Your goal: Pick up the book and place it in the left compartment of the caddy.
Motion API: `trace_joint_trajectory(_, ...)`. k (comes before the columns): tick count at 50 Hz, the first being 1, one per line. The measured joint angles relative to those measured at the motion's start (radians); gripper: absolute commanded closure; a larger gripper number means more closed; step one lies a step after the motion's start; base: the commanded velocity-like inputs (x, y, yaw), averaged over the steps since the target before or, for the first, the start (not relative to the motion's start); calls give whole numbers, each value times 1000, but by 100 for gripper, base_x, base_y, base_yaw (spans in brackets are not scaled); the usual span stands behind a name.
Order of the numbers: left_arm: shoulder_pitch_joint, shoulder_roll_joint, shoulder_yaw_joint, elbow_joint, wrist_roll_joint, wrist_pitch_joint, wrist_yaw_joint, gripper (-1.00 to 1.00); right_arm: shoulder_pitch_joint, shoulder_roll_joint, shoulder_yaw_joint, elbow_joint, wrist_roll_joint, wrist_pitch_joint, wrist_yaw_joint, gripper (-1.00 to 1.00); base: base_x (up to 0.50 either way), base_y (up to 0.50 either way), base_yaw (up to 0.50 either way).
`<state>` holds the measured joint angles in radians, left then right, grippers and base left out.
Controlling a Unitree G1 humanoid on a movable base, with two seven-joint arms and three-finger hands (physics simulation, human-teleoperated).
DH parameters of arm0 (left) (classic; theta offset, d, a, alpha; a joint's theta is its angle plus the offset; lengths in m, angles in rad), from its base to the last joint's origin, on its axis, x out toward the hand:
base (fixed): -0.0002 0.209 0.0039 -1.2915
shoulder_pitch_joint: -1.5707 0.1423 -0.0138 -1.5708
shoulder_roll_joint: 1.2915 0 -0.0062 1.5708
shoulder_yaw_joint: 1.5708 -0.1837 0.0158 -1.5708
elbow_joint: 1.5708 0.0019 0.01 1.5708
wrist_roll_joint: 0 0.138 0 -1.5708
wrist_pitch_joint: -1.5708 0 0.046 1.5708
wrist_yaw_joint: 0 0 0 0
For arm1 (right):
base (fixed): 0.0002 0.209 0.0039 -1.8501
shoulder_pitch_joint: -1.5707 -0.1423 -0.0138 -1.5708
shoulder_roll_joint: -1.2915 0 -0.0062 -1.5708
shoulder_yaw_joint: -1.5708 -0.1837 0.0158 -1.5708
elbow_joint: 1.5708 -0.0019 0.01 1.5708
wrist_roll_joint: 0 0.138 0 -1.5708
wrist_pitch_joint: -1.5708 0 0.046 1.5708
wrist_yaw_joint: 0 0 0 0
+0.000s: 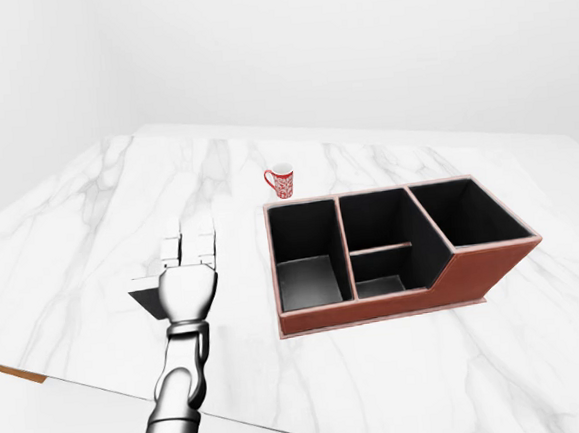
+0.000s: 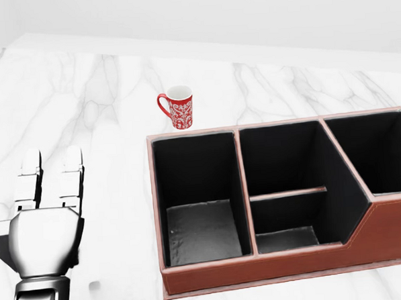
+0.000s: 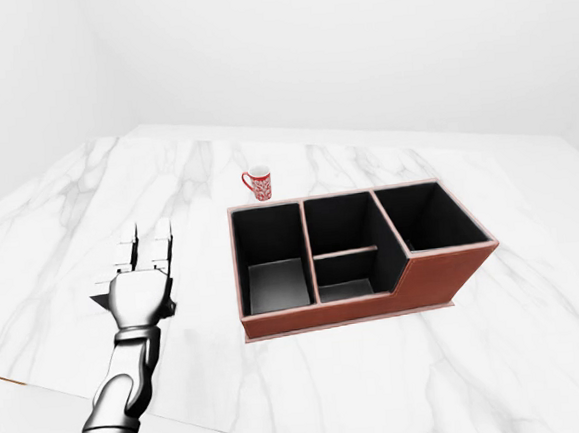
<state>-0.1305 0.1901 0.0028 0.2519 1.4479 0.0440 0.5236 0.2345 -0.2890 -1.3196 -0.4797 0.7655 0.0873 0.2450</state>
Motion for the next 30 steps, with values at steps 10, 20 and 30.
trace_joint_trajectory(10,-57,20,-3,125,-46,9,0,-100,-1,1,5,5,-9,0,5,-100,0,0,0)
trace_joint_trajectory(20,-115,43,-2,258,-95,9,0,-100,-1,3,7,5,-16,0,10,-100,0,0,0)
trace_joint_trajectory(30,-175,70,-2,406,-152,2,0,-100,0,5,8,4,-22,0,14,-100,0,0,0)
